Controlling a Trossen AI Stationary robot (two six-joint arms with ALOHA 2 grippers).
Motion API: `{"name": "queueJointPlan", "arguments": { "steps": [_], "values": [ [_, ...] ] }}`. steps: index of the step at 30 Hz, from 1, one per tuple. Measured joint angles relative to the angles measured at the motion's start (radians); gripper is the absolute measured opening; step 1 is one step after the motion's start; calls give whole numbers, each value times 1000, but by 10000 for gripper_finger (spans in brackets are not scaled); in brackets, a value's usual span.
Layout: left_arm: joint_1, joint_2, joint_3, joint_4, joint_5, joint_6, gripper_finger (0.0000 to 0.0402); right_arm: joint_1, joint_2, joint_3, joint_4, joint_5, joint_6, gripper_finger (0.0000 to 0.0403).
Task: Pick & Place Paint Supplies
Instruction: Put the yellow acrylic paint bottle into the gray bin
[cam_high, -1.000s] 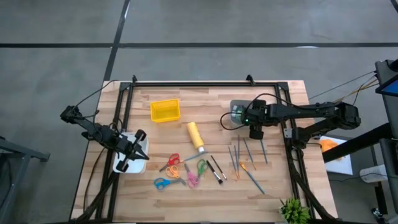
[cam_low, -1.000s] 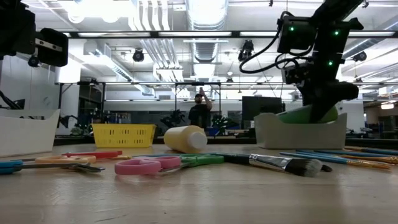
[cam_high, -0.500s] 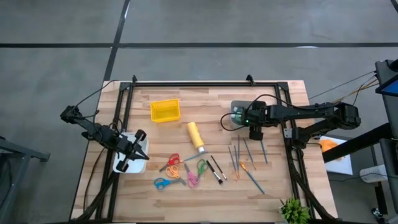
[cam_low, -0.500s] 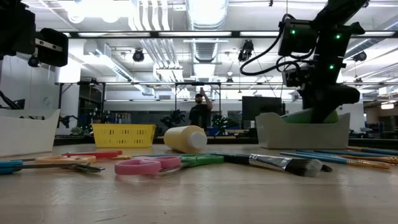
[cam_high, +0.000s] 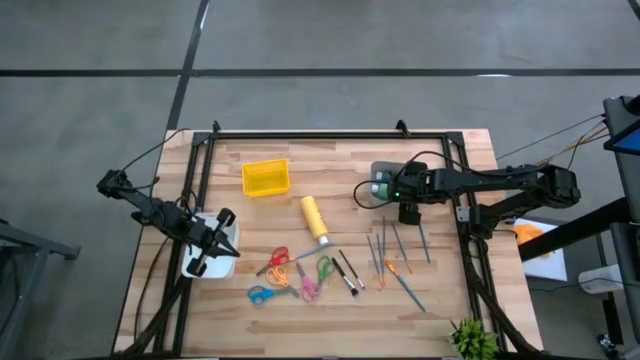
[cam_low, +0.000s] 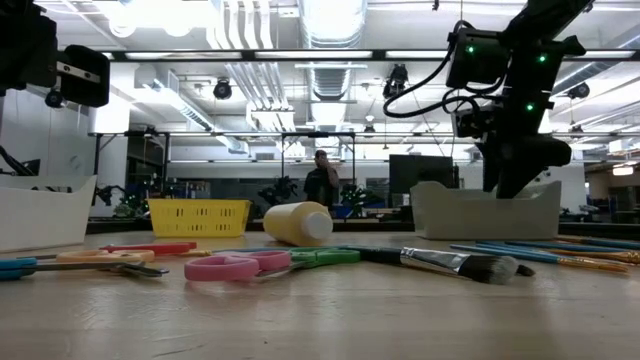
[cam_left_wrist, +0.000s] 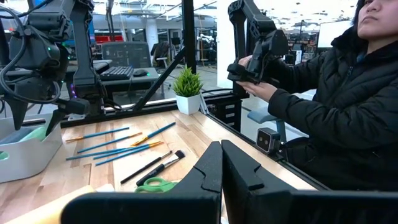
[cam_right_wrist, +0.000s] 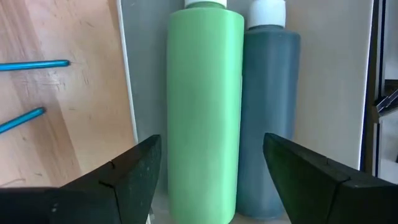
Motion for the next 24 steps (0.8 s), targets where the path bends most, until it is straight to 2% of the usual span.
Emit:
{"name": "queueJointPlan", "arguments": {
  "steps": [5, 12, 17, 24],
  "values": [
    [0, 0, 0, 0, 0, 0, 0, 1, 0, 22, -9, 0, -1, 280],
    [0, 0, 0, 0, 0, 0, 0, 4, -1, 121, -34, 0, 36, 280],
    [0, 0, 0, 0, 0, -1, 0, 15, -1, 221, -33, -5, 202, 280],
    [0, 0, 0, 0, 0, -1, 0, 54, -2, 302, 17, -129, 417, 280]
  ]
}}
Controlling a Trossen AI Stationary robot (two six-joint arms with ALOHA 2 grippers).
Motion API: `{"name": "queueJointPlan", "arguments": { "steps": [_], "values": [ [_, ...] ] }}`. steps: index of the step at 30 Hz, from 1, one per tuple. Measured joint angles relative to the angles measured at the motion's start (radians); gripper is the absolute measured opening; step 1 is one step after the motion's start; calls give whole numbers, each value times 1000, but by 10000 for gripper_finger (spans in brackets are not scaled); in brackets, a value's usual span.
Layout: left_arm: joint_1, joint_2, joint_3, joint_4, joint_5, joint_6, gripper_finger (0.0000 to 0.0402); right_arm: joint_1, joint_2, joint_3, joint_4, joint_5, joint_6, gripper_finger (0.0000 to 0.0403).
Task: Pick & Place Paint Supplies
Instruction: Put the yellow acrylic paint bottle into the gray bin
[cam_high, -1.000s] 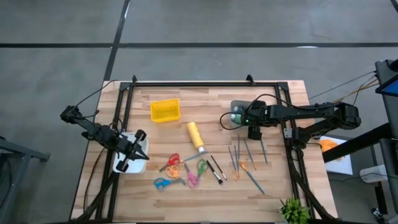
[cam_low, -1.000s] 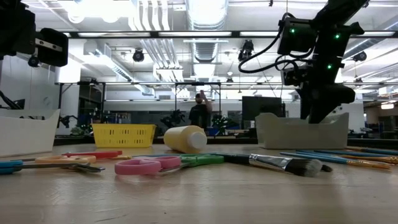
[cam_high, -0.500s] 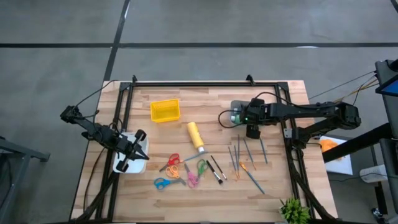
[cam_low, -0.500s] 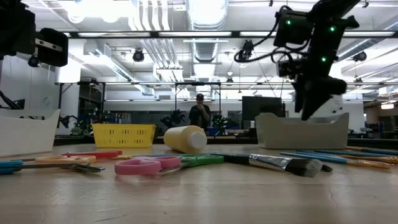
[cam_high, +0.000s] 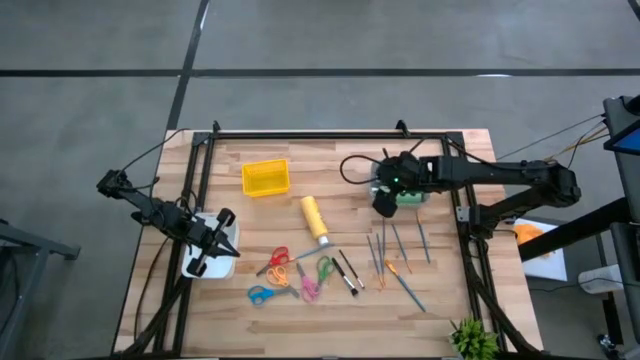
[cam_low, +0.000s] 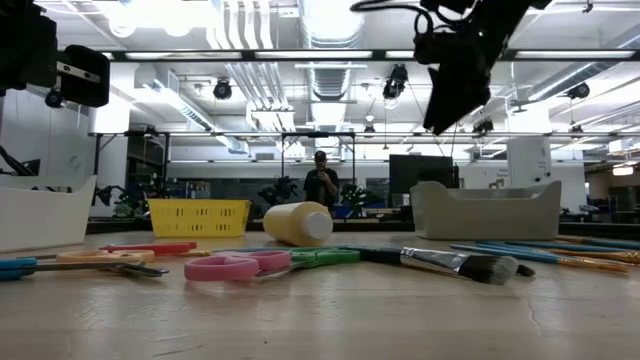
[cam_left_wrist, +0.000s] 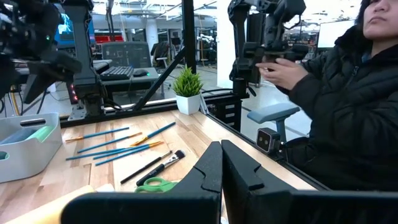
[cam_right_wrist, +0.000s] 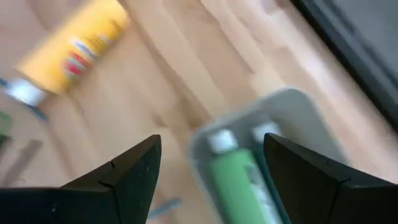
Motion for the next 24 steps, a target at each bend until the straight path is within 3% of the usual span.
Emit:
{"name": "queueJointPlan", "arguments": {
  "steps": [11, 24],
  "values": [
    [0, 0, 0, 0, 0, 0, 0, 101, 173, 3, 302, -18, 82, 280],
    [0, 0, 0, 0, 0, -3, 0, 171, 522, 278, 329, 124, 190, 280]
  ]
}}
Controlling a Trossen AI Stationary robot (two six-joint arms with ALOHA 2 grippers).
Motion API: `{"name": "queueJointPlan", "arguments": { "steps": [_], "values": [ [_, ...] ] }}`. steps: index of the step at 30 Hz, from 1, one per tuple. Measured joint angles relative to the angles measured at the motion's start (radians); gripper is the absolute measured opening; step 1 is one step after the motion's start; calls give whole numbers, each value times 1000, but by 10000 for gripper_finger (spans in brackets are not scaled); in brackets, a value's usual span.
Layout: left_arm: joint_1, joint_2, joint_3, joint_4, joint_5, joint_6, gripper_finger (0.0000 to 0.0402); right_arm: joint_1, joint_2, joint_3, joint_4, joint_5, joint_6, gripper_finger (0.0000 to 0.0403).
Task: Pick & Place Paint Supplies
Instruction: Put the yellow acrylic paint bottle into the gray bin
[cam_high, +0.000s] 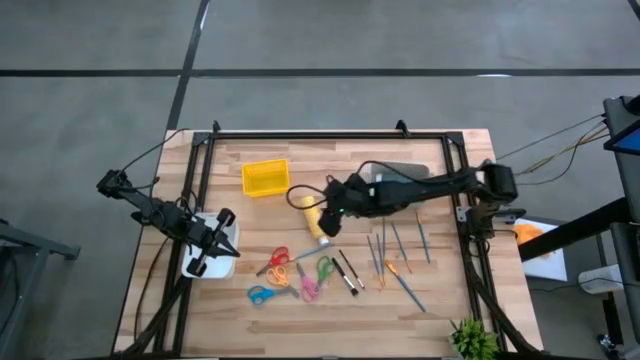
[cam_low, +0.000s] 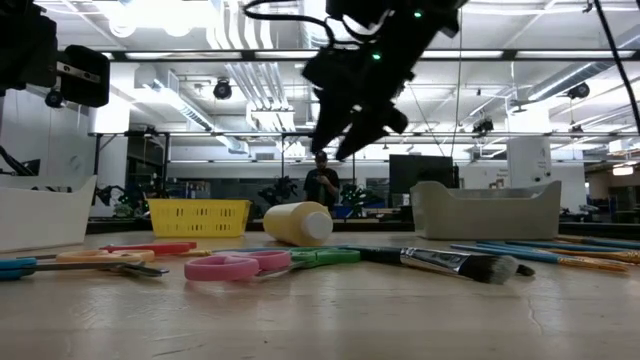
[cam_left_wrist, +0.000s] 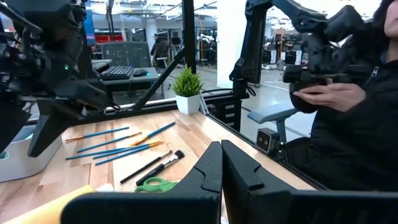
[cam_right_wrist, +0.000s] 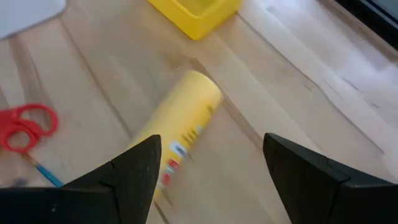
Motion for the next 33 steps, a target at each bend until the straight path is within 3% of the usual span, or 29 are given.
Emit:
{"name": "queueJointPlan", "arguments": {
  "steps": [11, 18, 33],
  "values": [
    [0, 4, 0, 0, 0, 0, 0, 68, 141, 89, 109, 116, 96, 280],
    [0, 12, 0, 0, 0, 1, 0, 70, 204, 89, 202, 120, 116, 280],
    [0, 19, 0, 0, 0, 3, 0, 68, 260, 84, 210, 145, 164, 280]
  ]
}}
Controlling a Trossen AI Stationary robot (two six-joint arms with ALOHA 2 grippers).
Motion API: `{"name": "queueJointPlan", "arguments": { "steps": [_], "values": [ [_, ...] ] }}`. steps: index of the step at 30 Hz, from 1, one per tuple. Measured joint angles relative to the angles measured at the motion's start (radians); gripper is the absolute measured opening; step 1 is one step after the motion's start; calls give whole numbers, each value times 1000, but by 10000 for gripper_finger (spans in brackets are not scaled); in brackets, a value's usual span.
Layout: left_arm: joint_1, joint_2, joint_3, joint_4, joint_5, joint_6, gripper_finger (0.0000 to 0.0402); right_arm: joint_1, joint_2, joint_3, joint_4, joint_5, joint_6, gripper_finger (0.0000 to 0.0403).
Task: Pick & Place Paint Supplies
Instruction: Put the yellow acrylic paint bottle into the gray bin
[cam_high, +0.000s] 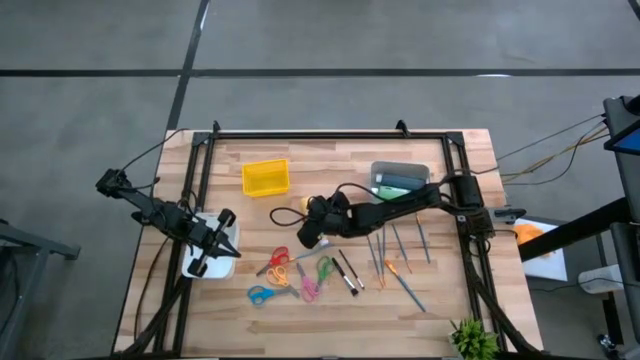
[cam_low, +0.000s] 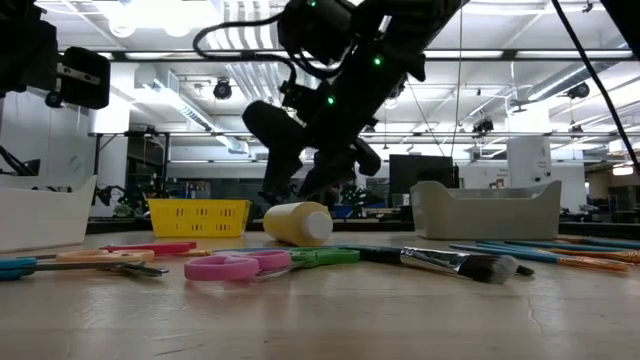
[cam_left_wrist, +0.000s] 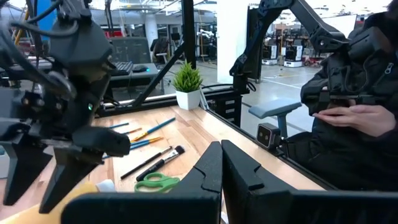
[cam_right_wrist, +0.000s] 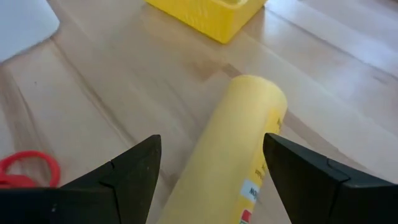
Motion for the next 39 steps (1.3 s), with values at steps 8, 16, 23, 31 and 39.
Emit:
{"name": "queueJointPlan", "arguments": {
  "steps": [8, 16, 23, 31, 39],
  "values": [
    [0, 0, 0, 0, 0, 0, 0, 0, 36, 0, -7, -1, 15, 280],
    [0, 0, 0, 0, 0, 0, 0, 0, 54, 0, -47, -21, 50, 280],
    [0, 0, 0, 0, 0, 0, 0, -4, 66, -1, -87, -52, 65, 280],
    [0, 0, 0, 0, 0, -1, 0, -5, 68, -1, -100, -56, 64, 278],
    [0, 0, 0, 0, 0, -3, 0, -5, 68, -1, -98, -60, 46, 215]
  ]
}}
